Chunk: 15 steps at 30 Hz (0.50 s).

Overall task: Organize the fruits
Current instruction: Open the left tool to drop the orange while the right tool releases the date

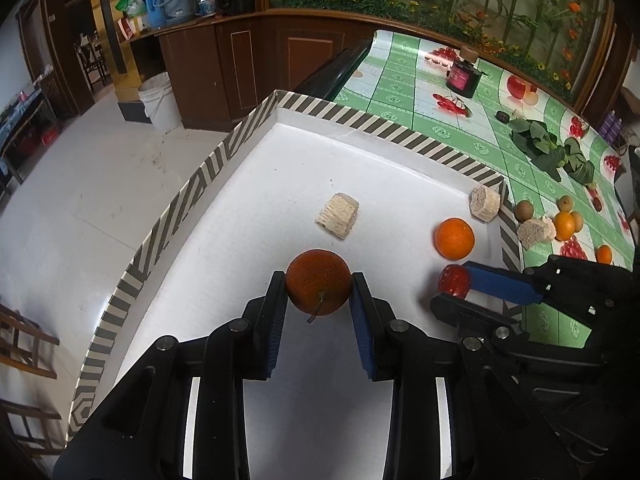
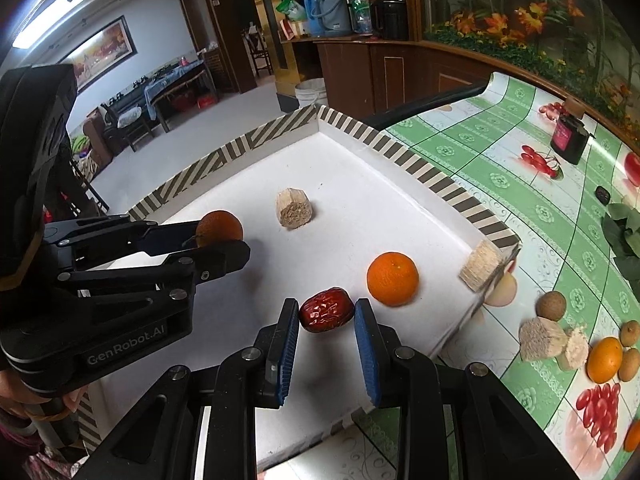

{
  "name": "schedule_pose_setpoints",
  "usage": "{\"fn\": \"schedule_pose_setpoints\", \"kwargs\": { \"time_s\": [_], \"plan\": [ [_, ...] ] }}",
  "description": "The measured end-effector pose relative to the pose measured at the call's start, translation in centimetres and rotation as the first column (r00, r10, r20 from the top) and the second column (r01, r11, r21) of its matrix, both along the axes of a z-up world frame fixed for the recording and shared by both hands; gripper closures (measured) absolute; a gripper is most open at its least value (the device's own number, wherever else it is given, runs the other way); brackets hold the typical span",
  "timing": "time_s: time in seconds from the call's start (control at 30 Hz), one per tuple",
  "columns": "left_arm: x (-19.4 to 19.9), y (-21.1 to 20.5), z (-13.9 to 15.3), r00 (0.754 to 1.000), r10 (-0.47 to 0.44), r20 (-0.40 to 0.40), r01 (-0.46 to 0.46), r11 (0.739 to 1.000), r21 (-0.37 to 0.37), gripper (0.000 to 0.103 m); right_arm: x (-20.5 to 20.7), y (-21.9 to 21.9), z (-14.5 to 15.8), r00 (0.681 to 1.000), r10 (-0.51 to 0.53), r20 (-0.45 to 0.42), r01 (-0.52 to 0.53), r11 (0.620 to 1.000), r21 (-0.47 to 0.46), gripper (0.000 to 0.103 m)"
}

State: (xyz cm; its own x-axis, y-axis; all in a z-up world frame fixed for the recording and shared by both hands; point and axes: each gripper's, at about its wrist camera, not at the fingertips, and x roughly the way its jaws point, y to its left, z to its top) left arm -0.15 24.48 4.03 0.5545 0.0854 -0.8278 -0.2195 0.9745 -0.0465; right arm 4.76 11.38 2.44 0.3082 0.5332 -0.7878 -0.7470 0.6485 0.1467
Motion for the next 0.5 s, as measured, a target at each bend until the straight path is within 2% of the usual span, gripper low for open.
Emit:
{"fn": "schedule_pose_setpoints", "kwargs": {
  "time_s": [0.37,0.43,0.5],
  "plan": [
    [0.5,0.4,-1.1,0.998,0.003,-0.059,-0.005,0.999,-0.034,0.072,-0.6,1.1,-0.8,0.999,0.030,0.027,-0.029,0.998,-0.060,0.075],
    [0.6,0.5,-1.1,0.998,0.002,-0.058,-0.005,0.999,-0.048,0.066,-0.7,1.2,-0.8,0.999,0.037,0.032,-0.035,0.997,-0.064,0.072],
    [0.5,0.8,-1.1,0.998,0.010,-0.055,-0.013,0.998,-0.059,0.050,-0.9,1.0,-0.7,0.999,0.036,0.035,-0.033,0.998,-0.060,0.069]
  ]
}}
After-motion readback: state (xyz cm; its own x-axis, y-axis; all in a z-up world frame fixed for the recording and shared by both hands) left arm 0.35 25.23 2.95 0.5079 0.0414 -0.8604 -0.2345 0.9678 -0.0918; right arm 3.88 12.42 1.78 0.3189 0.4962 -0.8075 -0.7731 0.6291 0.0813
